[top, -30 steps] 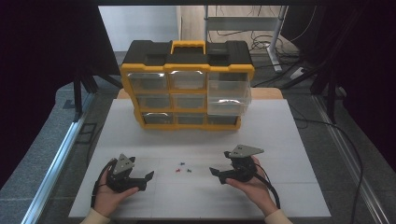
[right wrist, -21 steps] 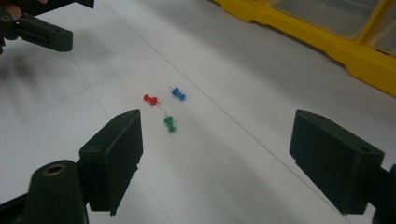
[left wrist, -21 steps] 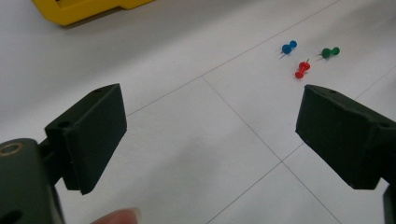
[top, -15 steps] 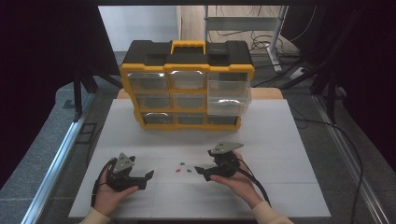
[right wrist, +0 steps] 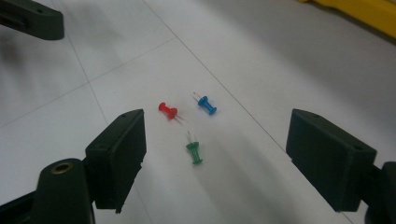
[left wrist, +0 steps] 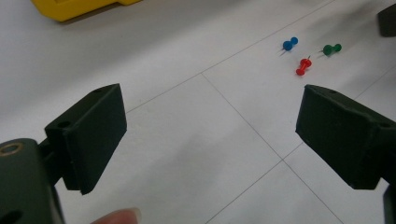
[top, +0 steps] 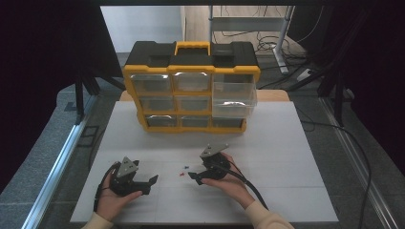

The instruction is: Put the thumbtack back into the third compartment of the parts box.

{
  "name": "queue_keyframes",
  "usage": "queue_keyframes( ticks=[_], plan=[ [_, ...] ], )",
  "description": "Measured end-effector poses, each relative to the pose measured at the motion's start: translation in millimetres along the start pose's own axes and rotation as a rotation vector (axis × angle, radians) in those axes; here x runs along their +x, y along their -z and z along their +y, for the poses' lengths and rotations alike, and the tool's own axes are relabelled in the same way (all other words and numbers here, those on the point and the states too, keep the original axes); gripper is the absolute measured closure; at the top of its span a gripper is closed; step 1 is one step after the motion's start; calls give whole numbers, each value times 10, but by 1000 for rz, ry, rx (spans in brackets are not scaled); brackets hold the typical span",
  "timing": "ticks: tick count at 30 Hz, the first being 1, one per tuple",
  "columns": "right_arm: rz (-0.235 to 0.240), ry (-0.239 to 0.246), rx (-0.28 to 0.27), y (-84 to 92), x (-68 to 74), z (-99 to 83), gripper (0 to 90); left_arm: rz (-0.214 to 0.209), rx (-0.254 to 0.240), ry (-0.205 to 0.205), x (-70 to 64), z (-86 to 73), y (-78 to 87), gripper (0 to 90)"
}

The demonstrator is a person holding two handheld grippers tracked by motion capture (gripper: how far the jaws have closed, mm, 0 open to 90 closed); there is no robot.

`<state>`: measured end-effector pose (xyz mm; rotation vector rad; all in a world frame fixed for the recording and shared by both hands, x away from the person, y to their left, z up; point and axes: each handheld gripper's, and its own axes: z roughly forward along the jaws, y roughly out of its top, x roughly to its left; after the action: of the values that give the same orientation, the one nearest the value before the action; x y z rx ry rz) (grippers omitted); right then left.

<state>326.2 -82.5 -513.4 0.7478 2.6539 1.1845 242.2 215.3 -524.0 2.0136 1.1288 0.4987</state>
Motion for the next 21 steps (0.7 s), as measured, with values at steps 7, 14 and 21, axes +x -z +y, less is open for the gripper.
queue_keyframes(
  ticks=[7,14,21],
  plan=[
    [-13,43,56,-144,50,12,284,-1,2,-3,-4,-1,0,93],
    [-19,70,110,-216,95,5,378,-3,3,-2,-15,-3,-12,92],
    [-42,85,135,-234,158,10,554,-5,3,-5,-14,-4,-8,93]
  ],
)
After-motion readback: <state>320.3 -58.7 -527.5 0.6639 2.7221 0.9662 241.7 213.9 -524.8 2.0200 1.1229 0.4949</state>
